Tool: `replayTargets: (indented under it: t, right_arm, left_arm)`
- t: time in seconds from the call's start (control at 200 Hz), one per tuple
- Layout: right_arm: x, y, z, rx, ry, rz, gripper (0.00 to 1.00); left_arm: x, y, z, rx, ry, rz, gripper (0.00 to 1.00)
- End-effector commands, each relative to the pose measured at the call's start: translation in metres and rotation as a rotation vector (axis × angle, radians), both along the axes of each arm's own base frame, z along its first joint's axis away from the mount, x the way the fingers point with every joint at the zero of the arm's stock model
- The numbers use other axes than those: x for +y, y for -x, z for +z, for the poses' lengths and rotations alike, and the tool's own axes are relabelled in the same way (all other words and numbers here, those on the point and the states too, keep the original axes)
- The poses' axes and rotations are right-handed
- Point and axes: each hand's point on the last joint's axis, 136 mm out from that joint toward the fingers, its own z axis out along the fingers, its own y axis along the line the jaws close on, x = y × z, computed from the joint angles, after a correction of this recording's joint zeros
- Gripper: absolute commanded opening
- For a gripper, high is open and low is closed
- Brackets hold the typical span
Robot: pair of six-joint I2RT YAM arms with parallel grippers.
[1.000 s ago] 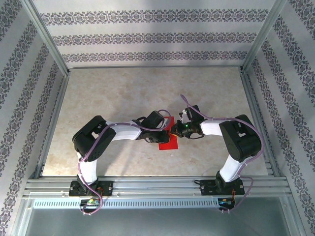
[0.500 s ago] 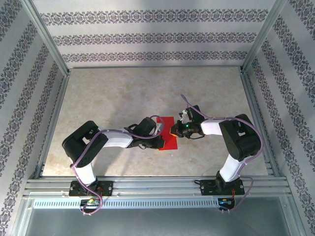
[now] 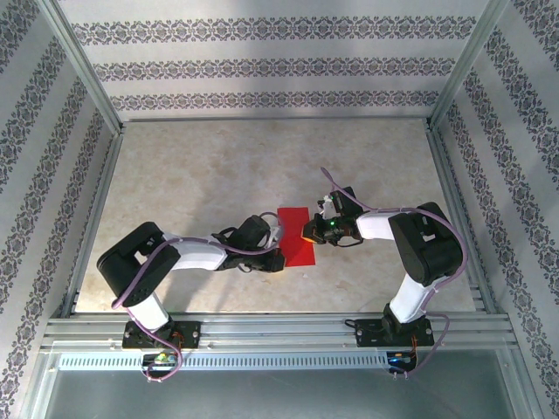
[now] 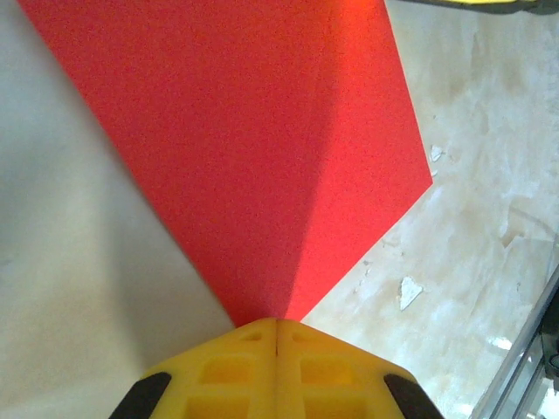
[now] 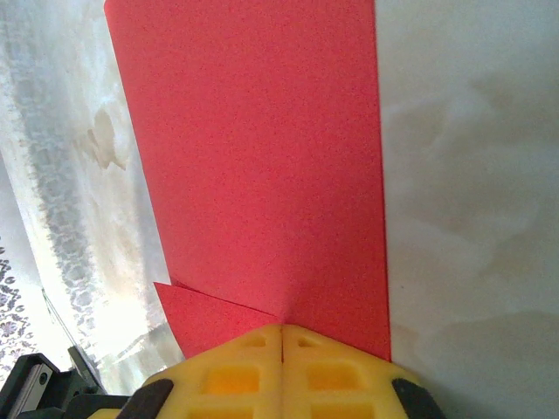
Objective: Fold a paper plane with a square sheet of paper (fold left side to right side)
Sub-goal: Fold the triangle a second time at the center of the table.
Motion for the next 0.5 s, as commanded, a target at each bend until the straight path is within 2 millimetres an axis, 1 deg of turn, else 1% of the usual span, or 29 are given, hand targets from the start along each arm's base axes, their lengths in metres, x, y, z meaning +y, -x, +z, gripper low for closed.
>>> replayTargets:
  t: [0.0,0.085,0.155,0.215,0.28,0.31,0.355,0.43,0.495]
  right_arm:
    - [-0.024,0.015,-0.032,0.083,0.13,-0.038,0.0]
    - [-0.019,0.012,-0.025,0.068,0.115,-0.032,0.0]
    - [-0.013,0.01,-0.016,0.054,0.087,-0.022,0.0]
    - [-0.007,0.005,-0.003,0.03,0.057,-0.014,0.0]
    - [-0.001,-0.002,0.016,-0.013,0.02,-0.004,0.09]
    - [0.001,-0.005,0.026,-0.037,0.008,-0.002,0.13]
    - [0.001,-0.009,0.04,-0.071,-0.004,-0.005,0.21]
    - [-0.005,-0.016,0.061,-0.13,-0.003,-0.024,0.32]
    - [-0.014,-0.019,0.075,-0.182,0.012,-0.046,0.4]
  left_arm:
    - [0.013,0.022,-0.012,0.047,-0.06,-0.031,0.0]
    - [0.013,0.02,-0.008,0.032,-0.056,-0.029,0.0]
    - [0.012,0.018,0.0,0.008,-0.04,-0.022,0.0]
    - [0.013,0.013,0.011,-0.02,-0.021,-0.008,0.05]
    - [0.015,0.007,0.024,-0.049,0.003,0.016,0.08]
    - [0.017,0.003,0.029,-0.063,0.013,0.031,0.11]
    - [0.02,-0.002,0.038,-0.082,0.028,0.05,0.15]
    - [0.025,-0.01,0.048,-0.108,0.047,0.08,0.21]
    - [0.028,-0.017,0.055,-0.124,0.07,0.1,0.27]
